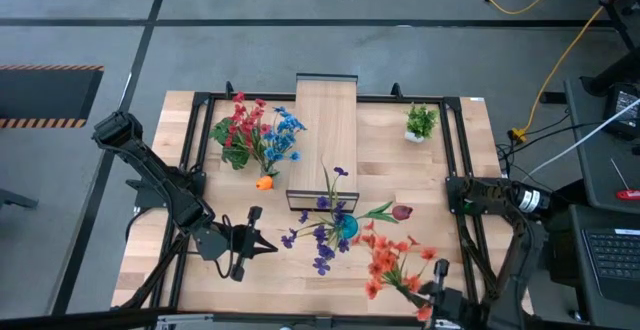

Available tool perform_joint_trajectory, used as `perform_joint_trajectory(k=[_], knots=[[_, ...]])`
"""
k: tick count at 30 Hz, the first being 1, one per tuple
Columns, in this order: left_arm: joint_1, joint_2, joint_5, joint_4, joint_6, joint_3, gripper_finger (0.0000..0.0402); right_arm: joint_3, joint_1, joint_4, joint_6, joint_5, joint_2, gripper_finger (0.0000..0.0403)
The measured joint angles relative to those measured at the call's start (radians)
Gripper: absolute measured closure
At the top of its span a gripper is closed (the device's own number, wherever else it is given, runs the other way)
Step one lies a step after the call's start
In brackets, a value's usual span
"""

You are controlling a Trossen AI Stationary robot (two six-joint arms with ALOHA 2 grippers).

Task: Pick and place flowers into a vace then onto a shelf
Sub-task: Put the orange flowers into the blue vase

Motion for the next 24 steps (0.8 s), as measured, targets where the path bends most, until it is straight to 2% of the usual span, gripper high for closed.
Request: perform_joint_trajectory(k=[4, 9, 15, 24], knots=[[0.0, 0.0, 0.0, 0.0, 0.009, 0.0, 0.0396, -0.058, -0.055, 0.062, -0.056, 0.071, 0.0, 0.0396], [0.0, 0.0, 0.001, 0.0, 0.02, 0.0, 0.04, -0.156, -0.119, 0.131, -0.016, 0.074, 0.001, 0.0396], [0.0, 0.0, 0.001, 0.0, 0.02, 0.0, 0.0396, -0.17, -0.143, 0.12, 0.013, 0.072, 0.002, 0.0396], [0.0, 0.0, 0.001, 0.0, 0.02, 0.0, 0.0398, -0.068, -0.143, 0.05, -0.05, -0.069, -0.007, 0.0396]])
